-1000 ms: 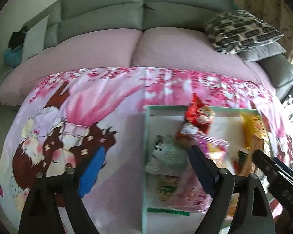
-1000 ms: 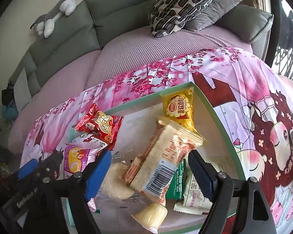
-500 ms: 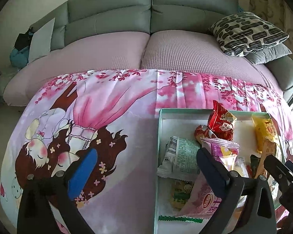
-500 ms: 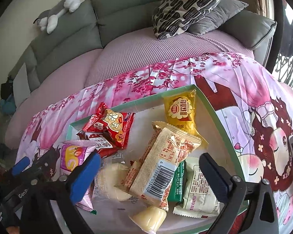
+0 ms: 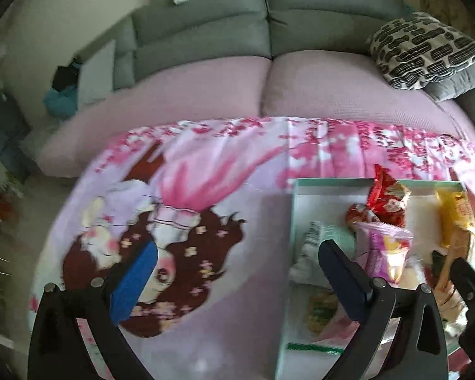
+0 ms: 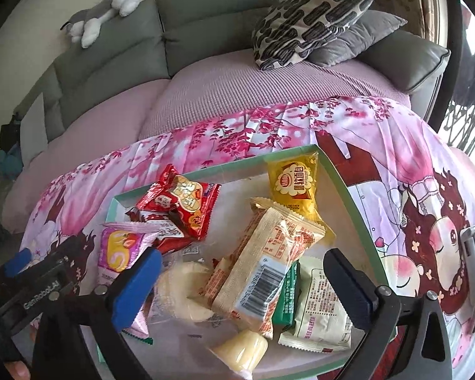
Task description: Organize snacks
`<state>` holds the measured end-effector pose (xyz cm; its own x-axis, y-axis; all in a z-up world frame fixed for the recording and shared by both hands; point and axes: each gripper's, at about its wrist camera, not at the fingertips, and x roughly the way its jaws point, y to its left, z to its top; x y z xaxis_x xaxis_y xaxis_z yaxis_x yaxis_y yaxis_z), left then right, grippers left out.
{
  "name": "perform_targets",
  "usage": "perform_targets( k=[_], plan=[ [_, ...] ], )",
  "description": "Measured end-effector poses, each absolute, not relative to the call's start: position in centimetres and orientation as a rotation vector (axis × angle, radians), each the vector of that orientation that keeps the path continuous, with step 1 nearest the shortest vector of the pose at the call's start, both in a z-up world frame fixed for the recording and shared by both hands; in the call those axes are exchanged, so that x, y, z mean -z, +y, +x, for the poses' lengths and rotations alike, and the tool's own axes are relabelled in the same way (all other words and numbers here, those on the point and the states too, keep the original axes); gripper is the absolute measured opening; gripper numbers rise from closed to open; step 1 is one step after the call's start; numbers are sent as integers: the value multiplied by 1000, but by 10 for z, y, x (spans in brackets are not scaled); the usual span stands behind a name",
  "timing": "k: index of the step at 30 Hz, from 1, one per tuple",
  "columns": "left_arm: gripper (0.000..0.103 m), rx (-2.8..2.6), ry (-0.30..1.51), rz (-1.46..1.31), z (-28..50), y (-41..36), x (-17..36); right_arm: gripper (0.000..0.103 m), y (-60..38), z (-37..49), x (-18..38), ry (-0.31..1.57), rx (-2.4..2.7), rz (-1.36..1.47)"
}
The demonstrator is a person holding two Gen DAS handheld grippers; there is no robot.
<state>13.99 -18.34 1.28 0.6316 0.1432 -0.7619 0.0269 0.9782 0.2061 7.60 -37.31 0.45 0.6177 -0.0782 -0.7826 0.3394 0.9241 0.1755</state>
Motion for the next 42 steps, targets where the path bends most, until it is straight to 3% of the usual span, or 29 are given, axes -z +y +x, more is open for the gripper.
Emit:
perform_targets(
  k=[5, 20, 42],
  plan=[
    [101, -29, 937, 134, 127, -168, -16, 103, -363, 64, -15, 853, 242, 303],
    [101, -41, 982, 259, 47, -128, -4, 103, -327, -12, -11, 858, 238, 245],
    [101, -82, 1028, 193, 33, -92, 7, 103, -301, -28, 6, 914, 207, 194]
  ],
)
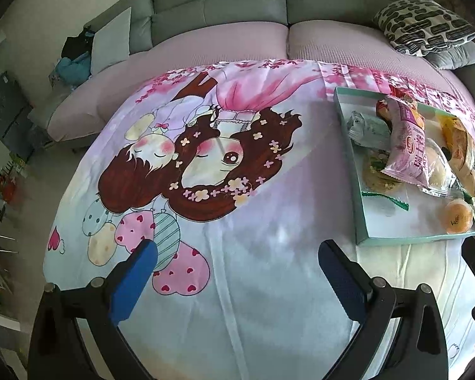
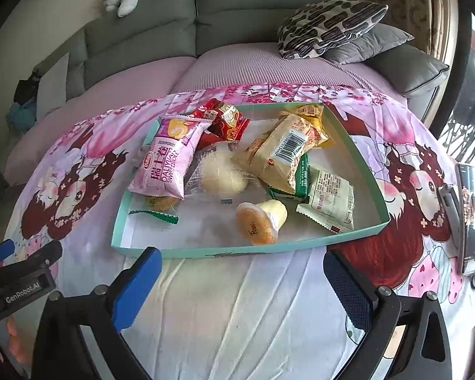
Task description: Organize snacks
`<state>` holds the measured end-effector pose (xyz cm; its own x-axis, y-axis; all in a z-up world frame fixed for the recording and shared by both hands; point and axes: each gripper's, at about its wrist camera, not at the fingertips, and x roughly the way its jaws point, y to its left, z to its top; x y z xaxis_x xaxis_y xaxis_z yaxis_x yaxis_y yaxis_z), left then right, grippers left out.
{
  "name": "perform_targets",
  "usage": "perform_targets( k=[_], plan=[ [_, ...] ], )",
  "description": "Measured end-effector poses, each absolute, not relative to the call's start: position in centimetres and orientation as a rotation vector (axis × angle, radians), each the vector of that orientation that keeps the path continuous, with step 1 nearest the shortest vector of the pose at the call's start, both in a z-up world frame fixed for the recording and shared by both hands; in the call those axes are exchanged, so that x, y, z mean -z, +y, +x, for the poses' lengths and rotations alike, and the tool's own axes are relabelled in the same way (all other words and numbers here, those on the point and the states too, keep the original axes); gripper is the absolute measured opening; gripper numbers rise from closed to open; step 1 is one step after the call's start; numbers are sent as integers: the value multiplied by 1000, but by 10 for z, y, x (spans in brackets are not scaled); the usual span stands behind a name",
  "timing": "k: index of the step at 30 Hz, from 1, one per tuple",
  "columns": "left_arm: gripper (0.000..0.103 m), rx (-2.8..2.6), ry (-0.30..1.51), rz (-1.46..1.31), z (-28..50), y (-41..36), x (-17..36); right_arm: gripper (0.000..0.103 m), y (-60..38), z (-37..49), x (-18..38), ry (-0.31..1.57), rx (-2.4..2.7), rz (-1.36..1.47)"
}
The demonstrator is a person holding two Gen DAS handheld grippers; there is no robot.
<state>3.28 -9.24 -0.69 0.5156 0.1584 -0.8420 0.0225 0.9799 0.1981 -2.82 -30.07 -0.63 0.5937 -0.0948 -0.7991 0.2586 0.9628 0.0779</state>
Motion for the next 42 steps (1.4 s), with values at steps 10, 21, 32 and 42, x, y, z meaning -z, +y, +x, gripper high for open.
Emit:
perform_targets(
  k=[10, 21, 32, 42],
  plan=[
    [101, -91, 1057, 196, 38, -89, 13, 103, -301, -26, 8, 925, 213, 183],
    [101, -79, 1090, 219, 44, -94, 21, 103, -302, -23, 9, 923, 214, 172],
    [101, -79, 1109, 217, 48, -93, 24, 103, -303, -23, 7, 920, 205, 170],
    [101, -61, 1094, 168, 47, -92, 19, 103, -305, -24, 7, 919, 207, 180]
  ],
)
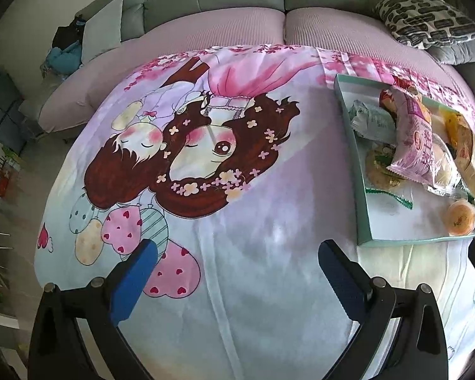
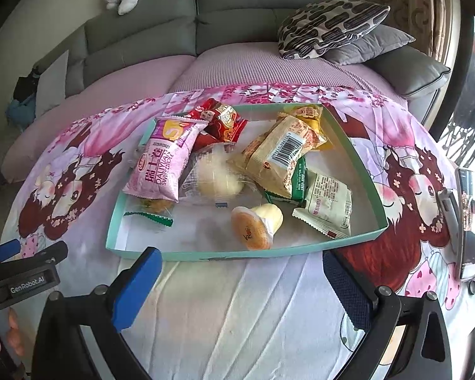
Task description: Organize snacks
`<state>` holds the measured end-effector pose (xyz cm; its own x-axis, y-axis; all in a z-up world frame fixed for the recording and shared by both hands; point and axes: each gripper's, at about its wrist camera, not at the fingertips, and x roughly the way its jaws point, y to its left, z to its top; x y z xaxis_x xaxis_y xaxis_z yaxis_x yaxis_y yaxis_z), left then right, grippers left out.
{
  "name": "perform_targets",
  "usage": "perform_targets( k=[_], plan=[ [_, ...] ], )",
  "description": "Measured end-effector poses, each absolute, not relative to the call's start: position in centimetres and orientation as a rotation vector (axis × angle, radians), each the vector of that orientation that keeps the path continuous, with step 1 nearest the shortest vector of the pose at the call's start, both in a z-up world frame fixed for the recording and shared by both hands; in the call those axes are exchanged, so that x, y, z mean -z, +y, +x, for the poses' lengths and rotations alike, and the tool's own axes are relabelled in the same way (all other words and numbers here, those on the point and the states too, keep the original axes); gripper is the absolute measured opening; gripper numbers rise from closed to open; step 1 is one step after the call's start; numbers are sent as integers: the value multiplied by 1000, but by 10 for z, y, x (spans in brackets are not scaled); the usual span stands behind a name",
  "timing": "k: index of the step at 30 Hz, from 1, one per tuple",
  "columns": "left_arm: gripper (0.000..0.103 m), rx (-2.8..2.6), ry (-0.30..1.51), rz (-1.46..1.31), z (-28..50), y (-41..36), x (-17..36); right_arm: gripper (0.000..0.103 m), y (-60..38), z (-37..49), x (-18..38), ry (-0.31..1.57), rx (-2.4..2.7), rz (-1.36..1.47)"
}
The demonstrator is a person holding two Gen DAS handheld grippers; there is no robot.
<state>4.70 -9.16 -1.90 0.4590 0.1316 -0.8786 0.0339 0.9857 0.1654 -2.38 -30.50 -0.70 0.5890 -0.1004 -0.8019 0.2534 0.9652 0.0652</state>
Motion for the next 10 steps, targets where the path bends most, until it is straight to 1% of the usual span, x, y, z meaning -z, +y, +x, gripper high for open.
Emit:
perform_targets(
  k=[10],
  plan=[
    [101, -64, 1058, 130, 46, -87, 12, 103, -305, -24, 9, 920, 206, 188]
  ],
)
